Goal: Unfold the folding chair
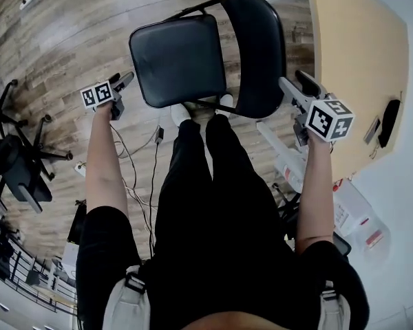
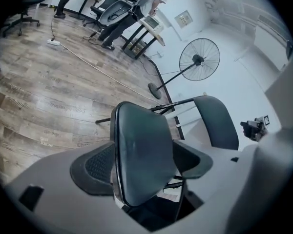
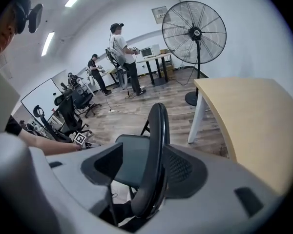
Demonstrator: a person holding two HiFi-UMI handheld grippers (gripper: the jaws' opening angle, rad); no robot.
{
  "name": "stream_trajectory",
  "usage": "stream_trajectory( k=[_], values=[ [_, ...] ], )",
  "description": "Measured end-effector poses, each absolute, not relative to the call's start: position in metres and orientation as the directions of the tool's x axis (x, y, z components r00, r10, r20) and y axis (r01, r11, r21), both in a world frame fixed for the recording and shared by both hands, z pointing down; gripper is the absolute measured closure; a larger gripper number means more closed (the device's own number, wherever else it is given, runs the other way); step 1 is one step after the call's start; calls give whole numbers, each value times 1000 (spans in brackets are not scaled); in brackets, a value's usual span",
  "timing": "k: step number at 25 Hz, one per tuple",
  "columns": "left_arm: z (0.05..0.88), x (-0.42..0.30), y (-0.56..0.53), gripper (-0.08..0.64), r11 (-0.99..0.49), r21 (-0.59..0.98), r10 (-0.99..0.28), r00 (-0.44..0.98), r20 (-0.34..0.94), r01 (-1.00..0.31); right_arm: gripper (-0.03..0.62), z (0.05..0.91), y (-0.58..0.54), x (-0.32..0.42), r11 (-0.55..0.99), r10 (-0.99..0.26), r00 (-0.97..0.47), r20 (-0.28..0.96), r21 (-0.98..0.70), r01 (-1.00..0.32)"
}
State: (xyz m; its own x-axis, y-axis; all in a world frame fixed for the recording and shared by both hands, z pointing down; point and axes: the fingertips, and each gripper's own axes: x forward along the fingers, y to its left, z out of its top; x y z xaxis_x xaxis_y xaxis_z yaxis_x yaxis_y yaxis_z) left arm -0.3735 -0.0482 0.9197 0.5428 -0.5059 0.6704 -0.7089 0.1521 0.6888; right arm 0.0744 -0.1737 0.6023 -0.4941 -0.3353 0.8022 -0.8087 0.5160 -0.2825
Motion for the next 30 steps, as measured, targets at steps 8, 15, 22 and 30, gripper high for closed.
stream_trajectory(
  k=[8, 15, 22, 30],
  values=[
    [809, -342, -1, 209, 143, 668, -521, 519, 678, -730, 347, 545, -153, 63, 605, -309, -587, 749, -321, -729],
    [683, -278, 20, 209, -8, 683, -565, 567, 599, -730, 347, 474, -122, 42, 722, -314, -717, 622, -334, -606],
    [520, -187, 10, 209, -234, 592, -703, 555, 446, -772, 347, 392, -85, 20, 874, -290, -860, 420, -249, -417],
    [373, -122, 1, 210, -342, 342, -852, 442, 280, -875, 348, 327, -62, 11, 931, -300, -922, 243, -137, -339]
  ],
)
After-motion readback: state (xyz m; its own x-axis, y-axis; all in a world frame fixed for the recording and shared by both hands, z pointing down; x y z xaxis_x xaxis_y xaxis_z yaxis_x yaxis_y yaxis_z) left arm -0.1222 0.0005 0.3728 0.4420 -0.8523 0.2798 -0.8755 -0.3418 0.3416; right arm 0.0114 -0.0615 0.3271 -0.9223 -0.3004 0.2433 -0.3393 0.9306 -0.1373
